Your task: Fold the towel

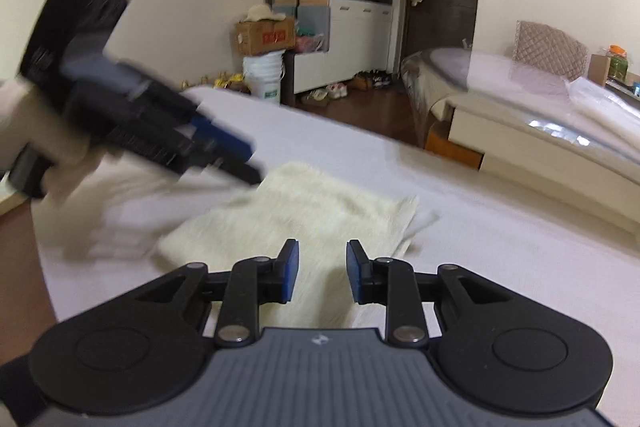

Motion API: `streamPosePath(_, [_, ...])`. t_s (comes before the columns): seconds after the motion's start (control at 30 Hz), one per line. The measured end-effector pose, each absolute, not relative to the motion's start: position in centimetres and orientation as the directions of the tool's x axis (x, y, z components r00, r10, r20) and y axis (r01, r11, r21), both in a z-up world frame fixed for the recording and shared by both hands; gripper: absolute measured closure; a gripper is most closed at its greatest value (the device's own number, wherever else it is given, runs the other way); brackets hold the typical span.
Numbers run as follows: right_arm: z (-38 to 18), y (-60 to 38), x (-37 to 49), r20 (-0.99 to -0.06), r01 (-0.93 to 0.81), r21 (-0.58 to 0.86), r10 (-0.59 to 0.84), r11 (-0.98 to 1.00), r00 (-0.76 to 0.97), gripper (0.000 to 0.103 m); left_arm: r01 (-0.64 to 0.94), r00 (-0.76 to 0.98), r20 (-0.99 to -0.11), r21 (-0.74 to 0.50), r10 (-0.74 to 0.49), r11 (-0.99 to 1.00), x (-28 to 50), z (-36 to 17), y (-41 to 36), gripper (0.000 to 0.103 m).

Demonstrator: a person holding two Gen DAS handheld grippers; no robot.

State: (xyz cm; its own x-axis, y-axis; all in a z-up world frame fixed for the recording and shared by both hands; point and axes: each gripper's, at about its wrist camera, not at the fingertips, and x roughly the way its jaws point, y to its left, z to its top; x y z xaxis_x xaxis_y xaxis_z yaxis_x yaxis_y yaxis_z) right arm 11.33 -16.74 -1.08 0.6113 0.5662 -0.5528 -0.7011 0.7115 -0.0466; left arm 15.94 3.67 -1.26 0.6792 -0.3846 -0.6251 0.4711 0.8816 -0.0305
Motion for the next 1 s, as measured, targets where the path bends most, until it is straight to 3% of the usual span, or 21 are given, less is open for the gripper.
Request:
streamPosePath(0.23, [-0.9, -16.8, 10.9, -0.555, -0.703, -0.061, 0.561, 0.709, 0.614, 0.073, 0.453, 0.686, -0.654, 0.043, -0.317, 0.89, 18.3, -2.7, 2.6, 0.066])
streamPosePath(1.0, [-1.5, -16.7, 9.6, -0.554, -0.696, -0.095, 0.543, 0.711, 0.631, 0.071, 0.388, 0.679, -0.684, 0.025, -0.267, 0.921, 19.1, -3.1, 2.8, 0.056])
